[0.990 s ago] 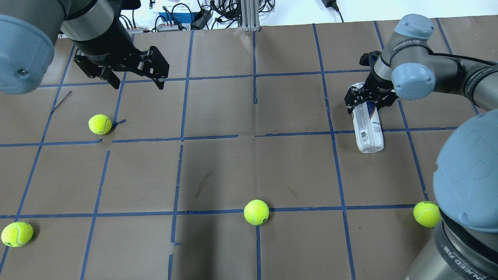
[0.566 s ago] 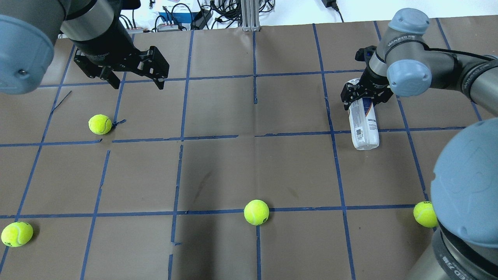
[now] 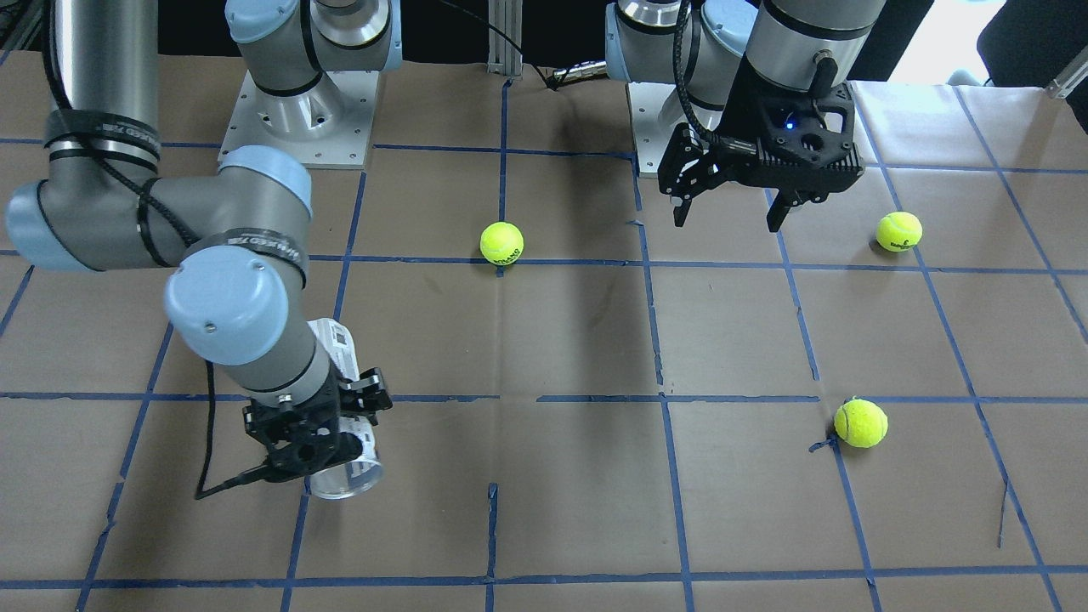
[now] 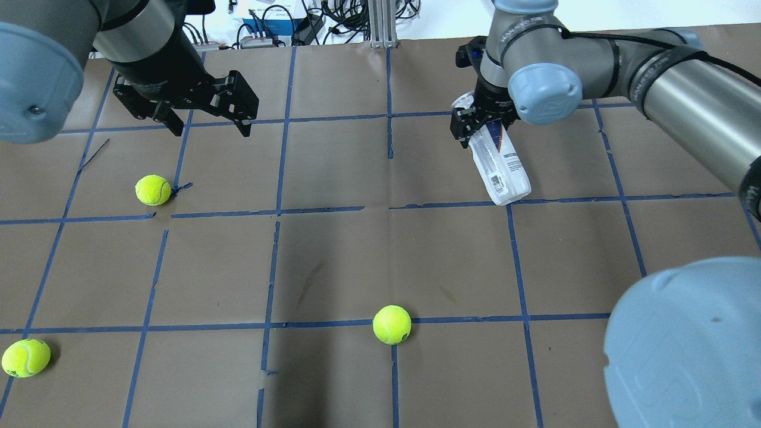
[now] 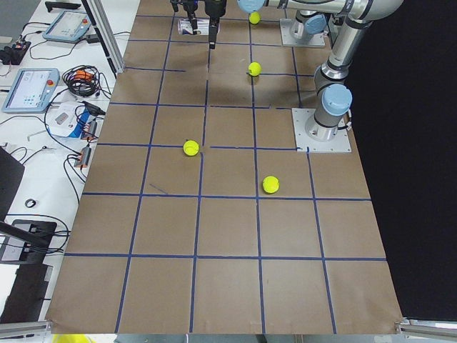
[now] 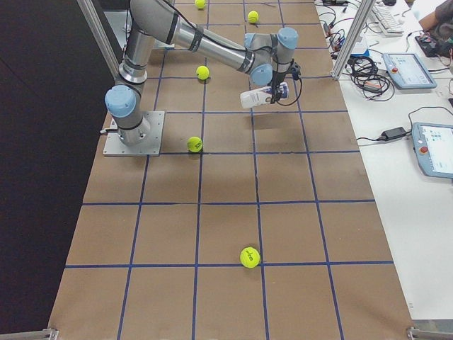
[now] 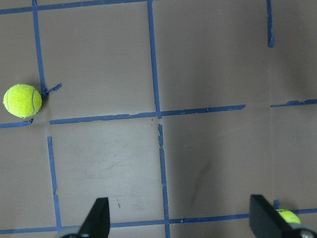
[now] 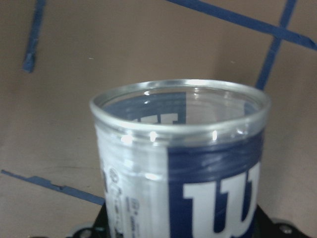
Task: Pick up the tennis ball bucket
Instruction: 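Drag the can with the right gripper toward the table center and release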
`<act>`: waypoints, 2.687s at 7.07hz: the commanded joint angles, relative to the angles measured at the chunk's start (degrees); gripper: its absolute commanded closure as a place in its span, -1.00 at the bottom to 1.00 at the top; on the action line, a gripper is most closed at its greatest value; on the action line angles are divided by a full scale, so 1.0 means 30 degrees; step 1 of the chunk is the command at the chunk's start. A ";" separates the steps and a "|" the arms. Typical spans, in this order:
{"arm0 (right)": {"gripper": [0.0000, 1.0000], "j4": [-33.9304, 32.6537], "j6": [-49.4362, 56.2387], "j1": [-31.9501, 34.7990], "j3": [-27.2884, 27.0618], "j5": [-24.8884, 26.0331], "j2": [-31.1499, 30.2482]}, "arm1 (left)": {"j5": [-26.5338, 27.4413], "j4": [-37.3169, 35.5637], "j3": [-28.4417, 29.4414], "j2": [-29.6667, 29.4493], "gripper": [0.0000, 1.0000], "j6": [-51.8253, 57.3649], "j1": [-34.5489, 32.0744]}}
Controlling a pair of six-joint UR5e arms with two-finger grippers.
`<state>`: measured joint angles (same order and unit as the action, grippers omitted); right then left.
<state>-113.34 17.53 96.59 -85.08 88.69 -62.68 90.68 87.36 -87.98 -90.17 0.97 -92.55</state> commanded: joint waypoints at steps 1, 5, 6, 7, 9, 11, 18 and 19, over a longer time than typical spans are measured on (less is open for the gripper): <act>-0.65 -0.0857 0.5642 0.1402 0.1169 -0.0180 0.0763 | -0.0020 0.0000 0.0000 -0.0003 -1.00 0.0000 0.0000; -0.66 -0.3999 1.1459 0.3630 0.2952 0.0112 0.3575 | -0.0020 0.0000 0.0000 -0.0003 -1.00 0.0000 0.0000; -0.70 -0.4231 1.3270 0.4068 0.3482 0.0780 0.4161 | -0.0020 0.0000 0.0000 -0.0003 -1.00 0.0000 0.0000; -0.70 -0.4436 1.3694 0.5029 0.3690 0.1251 0.4572 | -0.0020 0.0000 0.0000 -0.0003 -1.00 0.0000 0.0000; -0.70 -0.5866 1.3845 0.5213 0.3606 0.1226 0.5480 | -0.0020 0.0000 0.0000 -0.0003 -1.00 0.0000 0.0000; -0.84 -0.6108 1.4051 0.5215 0.3575 0.1052 0.5632 | -0.0020 0.0000 0.0000 -0.0003 -1.00 0.0000 0.0000; -1.00 -0.4073 0.6795 0.1420 0.3052 -0.1459 0.0195 | -0.1481 -0.1640 0.1776 -0.6109 -1.00 -0.0675 0.0758; -1.00 -0.1186 0.3507 0.0304 0.2758 -0.1933 -0.1239 | -0.1630 -0.1582 0.3701 -0.8388 -1.00 -0.0993 0.0965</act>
<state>-124.99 40.12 101.85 -75.72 85.26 -61.34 86.62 82.90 -82.31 -108.10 -1.40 -90.55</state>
